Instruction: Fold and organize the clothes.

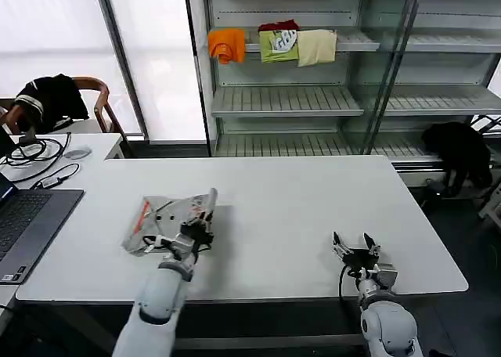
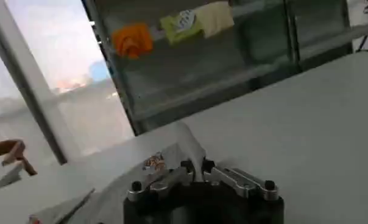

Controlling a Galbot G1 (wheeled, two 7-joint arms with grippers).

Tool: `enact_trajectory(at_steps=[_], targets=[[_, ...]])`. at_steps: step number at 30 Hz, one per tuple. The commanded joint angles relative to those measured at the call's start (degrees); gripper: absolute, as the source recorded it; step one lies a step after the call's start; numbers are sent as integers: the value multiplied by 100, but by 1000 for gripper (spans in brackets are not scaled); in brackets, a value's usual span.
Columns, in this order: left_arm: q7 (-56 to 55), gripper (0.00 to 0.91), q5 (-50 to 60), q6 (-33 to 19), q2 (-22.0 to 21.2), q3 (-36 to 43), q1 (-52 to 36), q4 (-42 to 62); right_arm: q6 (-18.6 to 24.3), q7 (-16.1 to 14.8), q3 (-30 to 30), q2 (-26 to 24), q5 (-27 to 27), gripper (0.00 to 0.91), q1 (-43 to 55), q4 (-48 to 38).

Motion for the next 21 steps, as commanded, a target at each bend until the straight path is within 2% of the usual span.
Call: enact_trajectory(at_steps=[1, 2, 10, 15, 18, 21], targets=[[-1149, 746, -1090, -94, -1009, 1091, -1023, 1354, -160, -266, -69, 97, -102, 907, -3, 334], [-1163, 907, -1164, -81, -1023, 1166, -1066, 1377, -179, -284, -111, 136, -158, 907, 15, 360], [-1151, 907, -1398, -18, -889, 1004, -811, 660, -342, -480, -546, 495, -200, 907, 273, 253], [-1320, 907, -1935, 394, -502, 434, -762, -266, -469, -562, -1021, 975, 374, 907, 627, -60], [-1321, 907, -2342, 561, -185, -60, -763, -666, -611, -484, -1296, 1243, 741, 907, 861, -220], [-1046, 907, -2325, 529, 403, -669, -682, -795, -961, -414, -1455, 1386, 1434, 907, 1173, -476]])
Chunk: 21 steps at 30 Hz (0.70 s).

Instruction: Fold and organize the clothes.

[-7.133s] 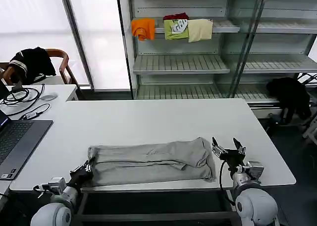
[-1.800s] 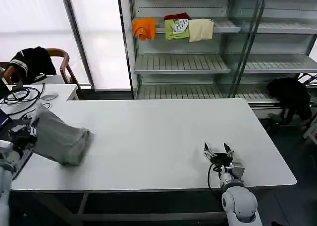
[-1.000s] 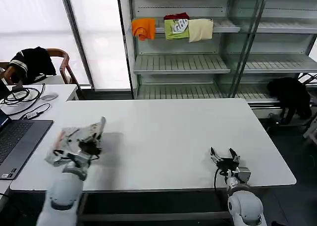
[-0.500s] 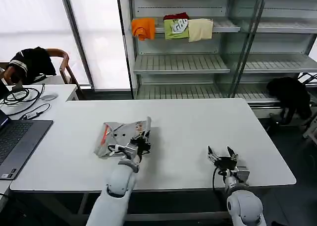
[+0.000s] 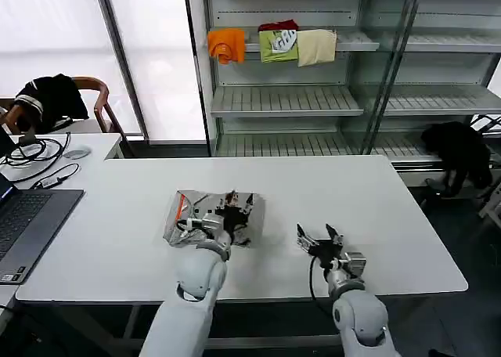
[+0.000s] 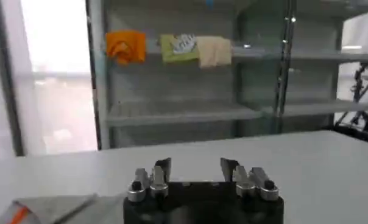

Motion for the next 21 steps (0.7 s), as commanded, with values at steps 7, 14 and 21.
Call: enact_trajectory(at_steps=[7, 14, 21], targets=[[354, 907, -910, 95, 1770, -2035, 494, -762, -682, 609, -1224, 757, 2381, 907, 1391, -1189], [505, 907, -976, -61, 1926, -2434, 866, -617, -583, 1263, -1402, 757, 2534, 504, 1563, -1609], [494, 907, -988, -71, 1910, -2467, 885, -515, -629, 1208, -1332, 757, 2540, 0, 1452, -1592]])
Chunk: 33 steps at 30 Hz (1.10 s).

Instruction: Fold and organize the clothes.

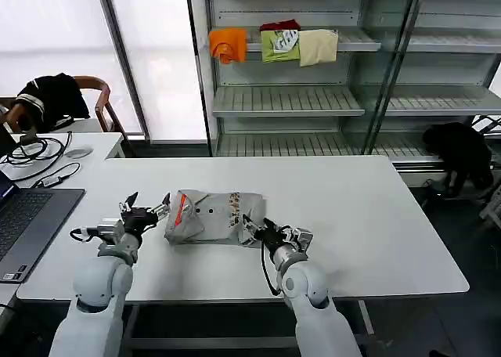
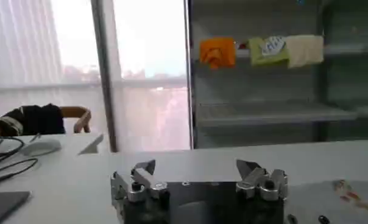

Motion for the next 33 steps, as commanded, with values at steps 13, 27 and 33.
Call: enact_trajectory(at_steps=[13, 27, 33], targets=[[123, 907, -141, -162, 477, -526, 291, 154, -420, 265, 243, 282, 321, 0, -44, 259], [298, 907, -39, -257, 490, -358, 606, 1, -447, 276, 321, -580, 474, 0, -266, 1043], [304, 907, 111, -260, 326, -274, 707, -88, -451, 256, 408, -1156, 589, 0, -333, 1230]])
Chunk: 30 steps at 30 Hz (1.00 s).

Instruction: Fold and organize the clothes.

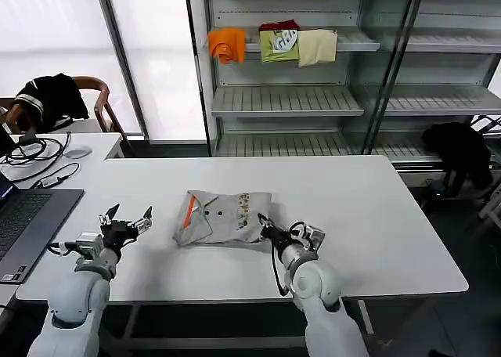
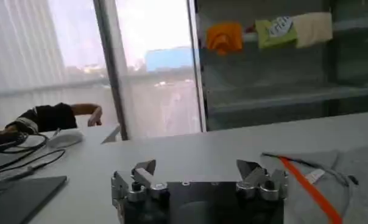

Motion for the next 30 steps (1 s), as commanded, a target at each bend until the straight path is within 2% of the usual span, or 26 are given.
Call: enact_trajectory(at_steps=[1, 11, 30], targets=[[35, 907, 148, -19, -140, 45, 166, -101, -41, -24, 120, -1223, 119, 0, -92, 481], [38, 907, 333, -22, -482, 80, 191, -213, -42, -158, 199, -1642, 61, 0, 33, 400], [52, 907, 309, -94, -473, 74, 250, -248, -41, -309, 284, -1741, -342, 0, -26, 389]])
